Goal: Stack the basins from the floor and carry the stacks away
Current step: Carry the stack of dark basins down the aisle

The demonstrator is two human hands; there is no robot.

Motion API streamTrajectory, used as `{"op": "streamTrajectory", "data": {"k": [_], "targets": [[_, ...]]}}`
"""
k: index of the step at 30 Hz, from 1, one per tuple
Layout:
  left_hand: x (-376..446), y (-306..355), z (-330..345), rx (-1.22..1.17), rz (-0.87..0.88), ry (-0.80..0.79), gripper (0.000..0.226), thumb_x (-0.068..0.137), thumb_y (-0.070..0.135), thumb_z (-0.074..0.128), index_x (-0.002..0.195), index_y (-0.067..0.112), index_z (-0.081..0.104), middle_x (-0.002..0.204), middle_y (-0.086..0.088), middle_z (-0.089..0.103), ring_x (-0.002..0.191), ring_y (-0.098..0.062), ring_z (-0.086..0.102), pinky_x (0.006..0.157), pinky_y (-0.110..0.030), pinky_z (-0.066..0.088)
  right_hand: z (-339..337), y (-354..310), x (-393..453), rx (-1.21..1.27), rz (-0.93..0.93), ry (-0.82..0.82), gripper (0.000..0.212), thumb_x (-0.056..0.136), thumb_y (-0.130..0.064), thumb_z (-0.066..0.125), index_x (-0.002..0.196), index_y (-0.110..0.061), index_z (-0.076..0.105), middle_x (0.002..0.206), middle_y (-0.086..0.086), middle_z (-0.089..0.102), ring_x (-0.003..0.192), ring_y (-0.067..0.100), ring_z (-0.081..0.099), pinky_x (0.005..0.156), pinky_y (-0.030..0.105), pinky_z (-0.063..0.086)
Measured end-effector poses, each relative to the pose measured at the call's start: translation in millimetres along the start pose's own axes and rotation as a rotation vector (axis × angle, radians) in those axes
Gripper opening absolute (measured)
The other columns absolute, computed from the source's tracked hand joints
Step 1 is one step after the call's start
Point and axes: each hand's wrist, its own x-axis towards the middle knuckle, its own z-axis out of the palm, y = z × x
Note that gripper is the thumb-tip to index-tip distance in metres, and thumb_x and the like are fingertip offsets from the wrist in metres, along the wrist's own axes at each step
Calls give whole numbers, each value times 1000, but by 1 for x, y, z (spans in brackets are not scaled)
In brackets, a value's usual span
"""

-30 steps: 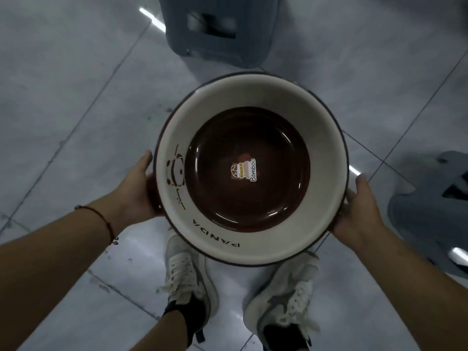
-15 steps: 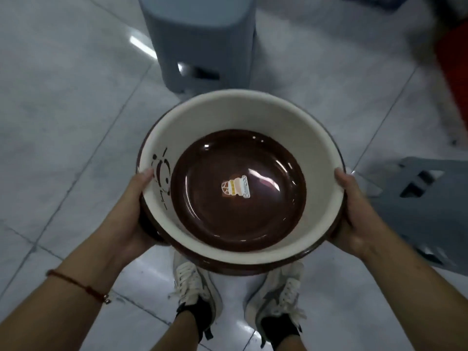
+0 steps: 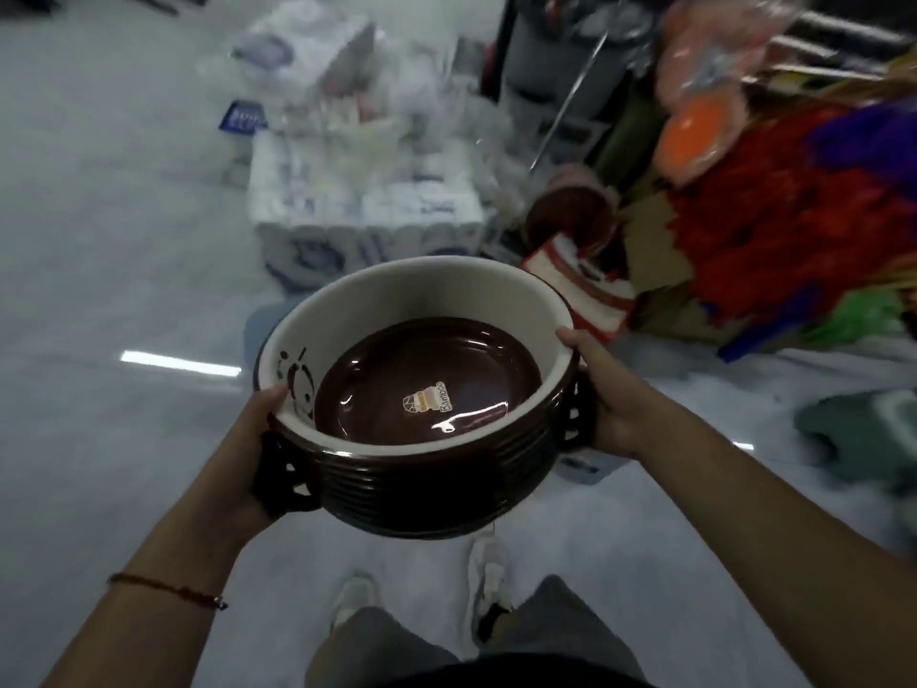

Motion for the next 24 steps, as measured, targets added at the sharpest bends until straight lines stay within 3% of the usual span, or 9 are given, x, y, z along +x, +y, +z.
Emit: {"op": "streamTrajectory", "data": {"k": [3,5,7,10,13,16,20,24], "targets": [[-42,36,15,95,61,-86,69,77,67,60,123,16,66,105,-14,69,95,-31,62,84,-52,50,-8,-3,-75,92,-94,12,58,82,-64,59,108,-13,67,90,12,66,89,27,61,78,40,54],[-63,55,24,146,108,-157,66,79,65,59,122,16,66,95,-13,68,86,-30,62,75,-48,54,-14,2,-114,126,-154,33,61,80,-66,60,117,-16,63,107,15,64,101,30,60,90,44,53],[-82,68,37,213,131,-198,63,81,64,57,120,15,66,104,-17,68,91,-32,62,80,-50,52,-21,12,-151,178,-201,76,66,77,-66,63,125,-21,58,122,16,59,112,35,58,90,49,53],[-106,80,62,289,146,-297,63,80,60,59,123,14,64,117,-18,65,105,-35,58,91,-53,43,-37,39,-199,302,-258,139,70,75,-65,65,129,-23,56,126,17,59,113,38,57,80,46,55],[-135,83,101,425,153,-396,68,76,60,63,128,15,60,108,-15,64,100,-35,57,81,-53,49,-65,78,-243,438,-287,239,69,72,-67,67,123,-20,63,127,22,60,113,39,59,85,48,54],[-174,72,146,572,169,-487,67,74,57,68,126,16,59,105,-17,65,97,-37,60,72,-52,52,-91,129,-290,628,-298,342,73,65,-65,71,118,-15,68,123,22,62,104,39,60,88,49,50],[-232,34,204,824,173,-680,69,72,60,68,122,12,62,108,-19,69,103,-38,61,79,-52,53,-112,209,-353,878,-339,453,65,69,-63,68,108,-11,68,106,23,60,95,40,57,89,49,46],[-285,-30,247,1050,200,-879,80,58,63,71,122,15,65,114,-18,70,105,-41,62,83,-58,52,-119,297,-407,1107,-390,596,63,67,-62,68,107,-13,67,109,22,60,97,40,57,85,48,47]]}}
